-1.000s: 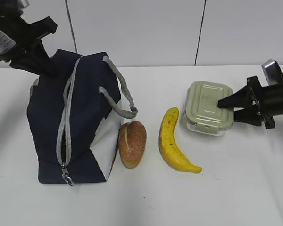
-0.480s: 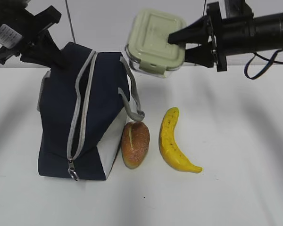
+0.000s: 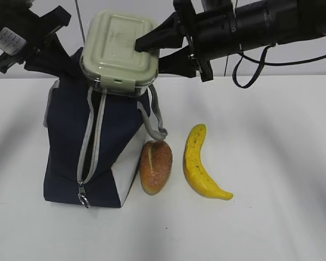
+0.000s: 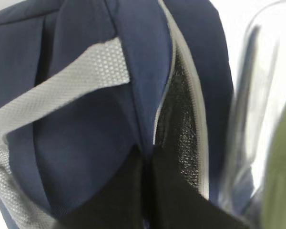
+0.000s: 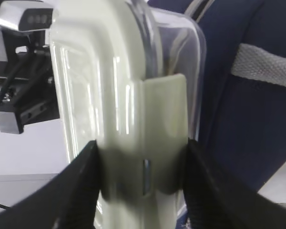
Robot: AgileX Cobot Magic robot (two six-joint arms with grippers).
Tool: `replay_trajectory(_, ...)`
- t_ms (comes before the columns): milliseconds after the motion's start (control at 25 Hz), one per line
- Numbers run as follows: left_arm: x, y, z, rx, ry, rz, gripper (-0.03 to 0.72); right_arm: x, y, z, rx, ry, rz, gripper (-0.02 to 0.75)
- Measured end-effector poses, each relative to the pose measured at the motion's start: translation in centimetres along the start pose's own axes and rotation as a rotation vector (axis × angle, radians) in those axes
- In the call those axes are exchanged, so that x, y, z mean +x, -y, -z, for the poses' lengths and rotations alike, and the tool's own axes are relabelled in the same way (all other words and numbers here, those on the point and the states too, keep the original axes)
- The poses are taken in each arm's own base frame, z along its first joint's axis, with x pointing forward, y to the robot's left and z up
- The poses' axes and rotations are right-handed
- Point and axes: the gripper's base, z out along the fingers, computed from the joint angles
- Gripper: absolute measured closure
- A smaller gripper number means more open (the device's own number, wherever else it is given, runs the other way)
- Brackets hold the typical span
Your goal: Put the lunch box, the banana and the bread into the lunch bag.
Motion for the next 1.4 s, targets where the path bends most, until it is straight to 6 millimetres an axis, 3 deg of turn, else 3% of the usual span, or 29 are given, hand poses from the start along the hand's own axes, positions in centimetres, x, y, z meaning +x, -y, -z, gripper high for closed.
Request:
replay_trajectory(240, 0.0, 0.0, 0.0, -0.001, 0.003, 0.0, 0.691, 0.9, 2.4, -2.4, 0.036, -0.062, -0.062, 0.379)
replay_trajectory(600, -0.1, 0.0, 0.0, 0.003, 0.006, 0.002, 0.691, 1.7, 5.6, -3.1, 0.195, -0.137, -0.103, 0.379)
replay_trajectory(1040, 0.0, 0.0, 0.0, -0.001, 0.004, 0.001, 0.691, 2.5, 4.5, -5.4, 0.201, -0.13, -0.105, 0.379)
replay_trajectory(1400, -0.1, 0.0, 0.0, -0.002, 0.007, 0.0, 0.691, 1.0, 3.0, -5.5, 0.162, -0.079, -0.107, 0.379)
